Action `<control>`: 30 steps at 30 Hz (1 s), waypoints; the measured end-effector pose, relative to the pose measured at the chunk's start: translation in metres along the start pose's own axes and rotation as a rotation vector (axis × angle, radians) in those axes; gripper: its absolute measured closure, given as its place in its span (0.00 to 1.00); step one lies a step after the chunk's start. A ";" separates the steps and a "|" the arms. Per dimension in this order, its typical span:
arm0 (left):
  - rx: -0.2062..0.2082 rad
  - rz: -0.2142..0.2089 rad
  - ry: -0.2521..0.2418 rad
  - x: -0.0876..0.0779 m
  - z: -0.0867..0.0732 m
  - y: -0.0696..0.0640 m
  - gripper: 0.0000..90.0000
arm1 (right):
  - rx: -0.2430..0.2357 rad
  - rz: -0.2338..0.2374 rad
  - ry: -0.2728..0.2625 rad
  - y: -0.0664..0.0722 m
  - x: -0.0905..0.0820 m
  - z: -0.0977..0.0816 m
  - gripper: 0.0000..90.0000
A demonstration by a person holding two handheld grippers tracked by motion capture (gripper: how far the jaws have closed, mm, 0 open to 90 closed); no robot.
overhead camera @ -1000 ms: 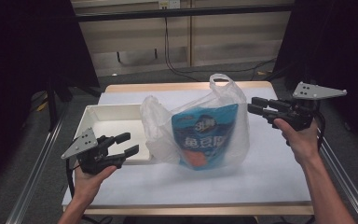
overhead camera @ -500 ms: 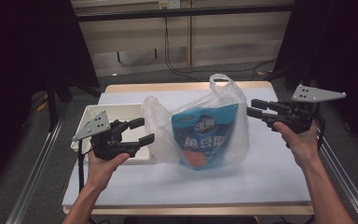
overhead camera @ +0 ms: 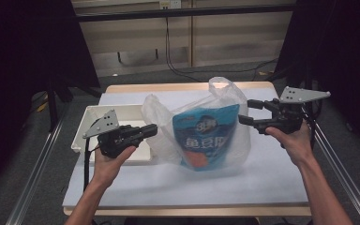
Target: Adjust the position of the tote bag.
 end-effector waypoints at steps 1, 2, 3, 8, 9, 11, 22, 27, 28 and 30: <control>0.001 -0.001 0.000 0.000 0.000 0.000 0.98 | -0.005 -0.004 0.012 0.000 0.004 -0.001 0.34; 0.002 -0.001 0.000 0.001 0.000 0.000 0.98 | -0.007 0.001 0.013 0.000 0.005 -0.001 0.34; 0.003 -0.001 0.001 0.001 0.000 0.000 0.98 | -0.004 0.009 0.017 0.001 0.007 -0.002 0.34; -0.003 0.000 -0.001 0.001 0.000 0.002 0.98 | -0.004 0.037 0.027 0.003 0.011 -0.005 0.45; -0.007 -0.002 -0.005 0.001 0.000 0.002 0.99 | -0.013 0.055 0.035 0.006 0.011 -0.006 0.55; -0.007 -0.001 -0.004 0.000 0.000 0.002 0.99 | -0.016 0.058 0.041 0.008 0.010 -0.007 0.63; -0.004 -0.019 -0.012 0.000 0.006 -0.008 0.99 | -0.007 0.041 -0.014 0.008 -0.011 0.000 0.99; 0.021 -0.022 -0.002 -0.003 0.008 -0.015 0.99 | -0.008 0.039 -0.039 0.015 -0.027 -0.002 1.00; 0.026 -0.022 -0.002 -0.002 0.008 -0.015 0.99 | -0.010 0.034 -0.033 0.016 -0.028 -0.004 1.00; 0.024 -0.020 -0.001 -0.001 0.008 -0.014 0.99 | -0.013 0.025 -0.044 0.014 -0.027 -0.003 0.86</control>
Point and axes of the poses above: each handheld gripper's, and its own axes: x roughly forward along the jaws, z roughly out of its top, y roughly to its left, the point moved 10 cm from there along x, roughly forward along the jaws, and after that the axes turned 5 degrees about -z, right-handed, at the moved point
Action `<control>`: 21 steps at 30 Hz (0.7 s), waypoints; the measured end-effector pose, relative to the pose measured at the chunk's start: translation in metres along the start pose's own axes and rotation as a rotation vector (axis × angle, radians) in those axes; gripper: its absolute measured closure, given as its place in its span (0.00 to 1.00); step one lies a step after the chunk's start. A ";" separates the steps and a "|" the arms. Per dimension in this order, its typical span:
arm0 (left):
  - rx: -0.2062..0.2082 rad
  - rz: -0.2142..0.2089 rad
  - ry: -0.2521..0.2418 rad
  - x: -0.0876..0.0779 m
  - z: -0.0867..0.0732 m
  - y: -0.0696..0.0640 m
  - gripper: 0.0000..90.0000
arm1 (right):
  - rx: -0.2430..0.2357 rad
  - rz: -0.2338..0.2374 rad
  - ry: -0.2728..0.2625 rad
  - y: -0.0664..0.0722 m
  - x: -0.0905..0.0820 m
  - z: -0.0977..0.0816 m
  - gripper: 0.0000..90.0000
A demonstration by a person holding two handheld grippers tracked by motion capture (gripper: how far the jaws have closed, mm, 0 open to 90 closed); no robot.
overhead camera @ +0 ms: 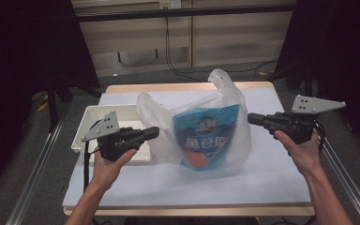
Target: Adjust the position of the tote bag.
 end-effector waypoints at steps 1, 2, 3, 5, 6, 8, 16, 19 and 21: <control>0.000 -0.005 -0.001 0.000 0.000 0.000 0.99 | 0.008 -0.012 0.001 -0.004 0.001 0.000 0.75; -0.002 0.000 -0.001 0.001 0.000 0.001 0.99 | 0.008 -0.012 0.001 -0.004 0.001 0.000 0.75; -0.004 0.002 -0.001 0.001 0.000 0.002 0.99 | 0.016 -0.011 0.008 -0.007 0.003 0.000 0.67; -0.007 0.003 0.003 0.002 -0.001 0.004 0.99 | 0.029 -0.004 0.035 -0.013 0.011 -0.004 0.58; -0.009 0.002 0.001 0.003 -0.001 0.006 0.99 | 0.030 -0.003 0.038 -0.014 0.014 -0.005 0.57; -0.013 0.008 0.000 0.004 -0.001 0.008 0.99 | 0.027 -0.003 0.051 -0.015 0.020 -0.006 0.56; -0.005 0.007 -0.006 0.007 0.002 0.007 1.00 | 0.005 0.010 0.049 -0.007 0.026 -0.004 1.00; 0.025 -0.005 -0.002 0.004 0.003 -0.003 1.00 | -0.012 -0.012 0.029 -0.002 0.013 -0.002 1.00; 0.035 -0.009 -0.001 0.003 0.003 -0.006 1.00 | -0.013 -0.013 0.022 0.000 0.010 -0.002 1.00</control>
Point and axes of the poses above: each handheld gripper's, and its own axes: x roughly forward along the jaws, z roughly out of its top, y roughly to its left, the point moved 10 cm from there along x, roughly forward along the jaws, and after that the axes turned 5 degrees about -z, right-handed, at the moved point
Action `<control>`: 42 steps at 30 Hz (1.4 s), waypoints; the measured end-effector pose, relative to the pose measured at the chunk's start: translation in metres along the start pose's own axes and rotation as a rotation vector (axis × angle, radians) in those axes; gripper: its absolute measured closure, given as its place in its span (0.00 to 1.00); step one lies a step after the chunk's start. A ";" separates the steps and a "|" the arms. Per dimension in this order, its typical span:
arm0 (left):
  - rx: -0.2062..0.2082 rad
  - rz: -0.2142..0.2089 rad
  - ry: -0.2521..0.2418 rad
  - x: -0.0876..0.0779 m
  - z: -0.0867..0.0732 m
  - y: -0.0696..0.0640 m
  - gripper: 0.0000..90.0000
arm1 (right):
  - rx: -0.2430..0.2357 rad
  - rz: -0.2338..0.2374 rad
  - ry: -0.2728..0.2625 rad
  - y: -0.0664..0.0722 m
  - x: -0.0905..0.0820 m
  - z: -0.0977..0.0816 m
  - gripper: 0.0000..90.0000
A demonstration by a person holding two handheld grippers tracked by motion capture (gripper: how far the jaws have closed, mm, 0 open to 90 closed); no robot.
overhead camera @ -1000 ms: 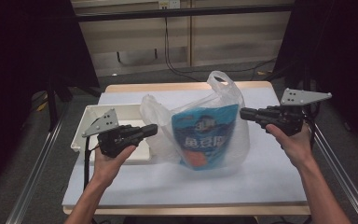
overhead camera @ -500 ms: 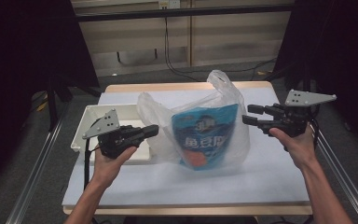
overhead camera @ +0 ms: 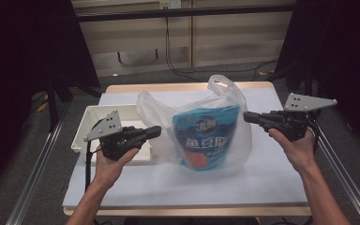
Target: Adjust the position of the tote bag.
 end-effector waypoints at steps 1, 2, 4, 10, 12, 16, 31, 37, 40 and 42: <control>0.010 -0.010 0.006 -0.001 0.000 -0.003 1.00 | -0.012 -0.010 -0.018 0.006 -0.010 -0.001 1.00; 0.014 -0.012 0.003 -0.001 0.000 -0.007 1.00 | -0.015 -0.009 -0.024 0.009 -0.014 -0.003 1.00; 0.037 -0.023 0.018 -0.001 -0.002 -0.014 1.00 | -0.015 -0.012 -0.026 0.012 -0.018 -0.004 1.00; 0.071 -0.050 0.030 -0.002 -0.005 -0.033 1.00 | -0.016 0.007 -0.059 0.031 -0.039 -0.014 1.00; 0.080 -0.057 0.039 -0.003 -0.006 -0.038 1.00 | -0.019 0.010 -0.057 0.036 -0.044 -0.018 1.00; 0.083 -0.069 0.058 -0.004 -0.014 -0.047 1.00 | -0.017 0.026 -0.050 0.052 -0.051 -0.031 1.00; 0.048 -0.135 0.142 0.004 -0.055 -0.070 1.00 | 0.033 0.056 0.026 0.070 -0.047 -0.073 1.00; 0.017 -0.121 0.143 0.004 -0.059 -0.061 0.99 | 0.013 0.044 -0.004 0.063 -0.049 -0.053 0.87; -0.008 -0.122 0.125 0.004 -0.058 -0.058 0.96 | 0.001 0.043 -0.010 0.061 -0.049 -0.039 0.84; -0.016 -0.114 0.119 0.002 -0.058 -0.055 0.91 | -0.004 0.045 -0.026 0.057 -0.046 -0.023 0.84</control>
Point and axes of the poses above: each handheld gripper's, and its own axes: x roughly forward along the jaws, z roughly out of its top, y roughly to its left, the point moved 10 cm from there along x, roughly forward along the jaws, and after that the axes turned 5 degrees about -z, right-handed, at the moved point
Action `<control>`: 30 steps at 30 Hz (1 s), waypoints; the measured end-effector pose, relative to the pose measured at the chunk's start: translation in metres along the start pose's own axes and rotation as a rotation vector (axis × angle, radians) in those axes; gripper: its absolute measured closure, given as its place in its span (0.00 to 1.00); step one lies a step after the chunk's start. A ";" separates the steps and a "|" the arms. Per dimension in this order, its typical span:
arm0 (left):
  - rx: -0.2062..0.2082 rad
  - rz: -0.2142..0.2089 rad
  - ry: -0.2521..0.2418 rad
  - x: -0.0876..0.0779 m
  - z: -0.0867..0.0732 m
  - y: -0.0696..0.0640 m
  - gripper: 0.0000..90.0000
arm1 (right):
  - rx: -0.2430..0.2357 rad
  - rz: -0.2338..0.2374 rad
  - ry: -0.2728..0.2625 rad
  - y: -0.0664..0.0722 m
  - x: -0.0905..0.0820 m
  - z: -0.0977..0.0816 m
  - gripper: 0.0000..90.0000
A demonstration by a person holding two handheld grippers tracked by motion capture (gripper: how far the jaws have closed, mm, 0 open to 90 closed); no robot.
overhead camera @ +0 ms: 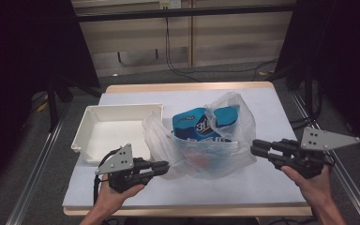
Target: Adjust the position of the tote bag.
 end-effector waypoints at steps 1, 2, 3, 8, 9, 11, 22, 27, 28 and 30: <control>0.000 0.000 0.000 0.000 0.000 0.000 0.89 | 0.000 0.000 0.000 0.000 0.000 0.000 0.84; -0.003 0.001 -0.006 -0.001 0.000 0.001 0.89 | -0.005 0.000 -0.002 -0.001 0.002 0.005 0.84; -0.008 -0.001 -0.013 -0.002 0.001 0.002 0.87 | -0.012 -0.018 0.001 -0.004 0.005 0.008 0.84; -0.032 0.023 -0.031 -0.008 0.002 0.008 0.77 | -0.027 0.023 0.032 -0.005 0.040 0.029 0.82; -0.030 0.022 -0.034 -0.009 0.002 0.008 0.75 | -0.028 0.028 0.033 -0.004 0.043 0.031 0.82; -0.030 0.029 -0.040 -0.012 0.003 0.010 0.73 | -0.033 0.041 0.041 -0.003 0.050 0.033 0.81; -0.048 0.086 -0.094 -0.037 0.014 0.023 0.62 | -0.071 0.044 0.066 0.000 0.077 0.037 0.69; -0.073 0.134 -0.104 -0.045 0.017 0.041 0.56 | -0.092 0.048 0.097 0.001 0.085 0.032 0.66; -0.088 0.140 -0.107 -0.046 0.016 0.046 0.54 | -0.093 0.046 0.105 0.001 0.086 0.030 0.65; -0.119 0.169 -0.104 -0.048 0.012 0.058 0.48 | -0.099 0.046 0.125 0.001 0.087 0.025 0.63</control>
Point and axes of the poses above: each handheld gripper's, and its own axes: x roughly forward along the jaws, z roughly out of its top, y roughly to its left, the point moved 10 cm from there along x, roughly forward along the jaws, and after that the axes turned 5 degrees about -z, right-handed, at the moved point
